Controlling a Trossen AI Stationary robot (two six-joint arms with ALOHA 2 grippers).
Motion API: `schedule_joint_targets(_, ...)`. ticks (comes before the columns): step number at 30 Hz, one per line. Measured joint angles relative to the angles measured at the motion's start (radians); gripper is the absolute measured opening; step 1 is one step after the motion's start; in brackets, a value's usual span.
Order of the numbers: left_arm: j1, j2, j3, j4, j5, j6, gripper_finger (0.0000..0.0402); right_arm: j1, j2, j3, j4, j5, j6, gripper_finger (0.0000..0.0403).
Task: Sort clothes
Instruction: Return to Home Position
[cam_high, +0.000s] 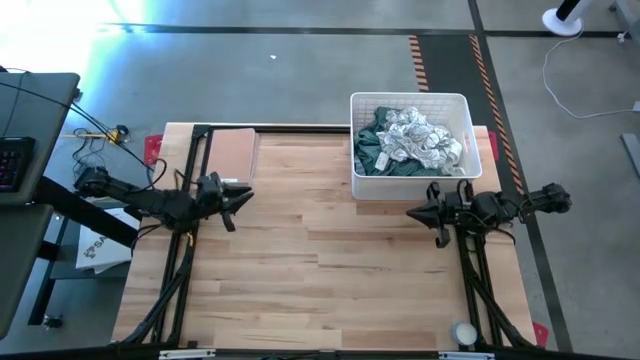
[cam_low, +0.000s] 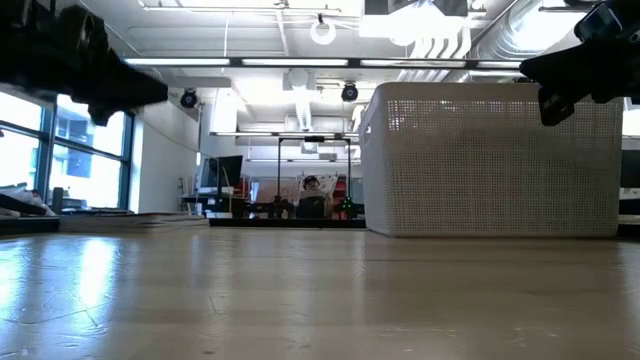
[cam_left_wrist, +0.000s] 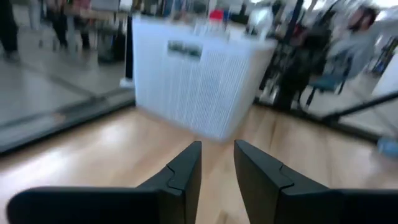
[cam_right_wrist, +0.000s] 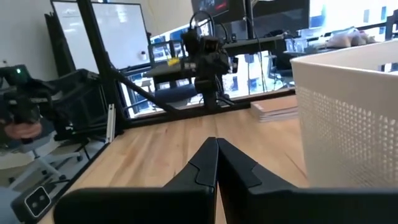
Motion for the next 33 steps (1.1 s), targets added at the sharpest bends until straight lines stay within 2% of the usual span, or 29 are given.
schedule_joint_targets(4,0.076,0.000,0.000,0.137,0.112,0.104,0.0060,-0.062,0.000,0.000,-0.007,-0.072,0.012,0.0000)
schedule_joint_targets(8,0.173,0.001,0.000,0.159,0.224,0.091,0.0011,-0.101,0.001,0.000,-0.019,-0.112,0.029,0.0000)
schedule_joint_targets(10,0.225,0.008,-0.003,0.167,0.271,0.071,0.0005,-0.110,0.001,0.000,-0.020,-0.122,0.027,0.0000)
schedule_joint_targets(14,0.331,0.025,-0.080,0.308,0.397,0.053,0.0002,-0.120,0.001,0.000,-0.021,-0.124,0.027,0.0000)
schedule_joint_targets(17,0.393,0.028,-0.079,0.266,0.464,0.048,0.0001,-0.120,0.001,0.000,-0.021,-0.125,0.032,0.0000)
schedule_joint_targets(20,0.423,0.023,-0.079,0.216,0.474,0.070,0.0001,-0.120,0.001,0.000,-0.021,-0.125,0.049,0.0000)
schedule_joint_targets(24,0.428,0.022,-0.079,0.158,0.435,0.098,0.0001,-0.120,0.002,0.000,-0.021,-0.125,0.049,0.0000)
schedule_joint_targets(28,0.428,0.025,-0.079,0.112,0.435,0.011,0.0006,-0.120,0.002,0.000,-0.021,-0.125,0.049,0.0000)
schedule_joint_targets(33,0.428,0.025,-0.079,0.091,0.433,-0.004,0.0009,-0.120,0.002,0.000,-0.021,-0.125,0.049,0.0000)
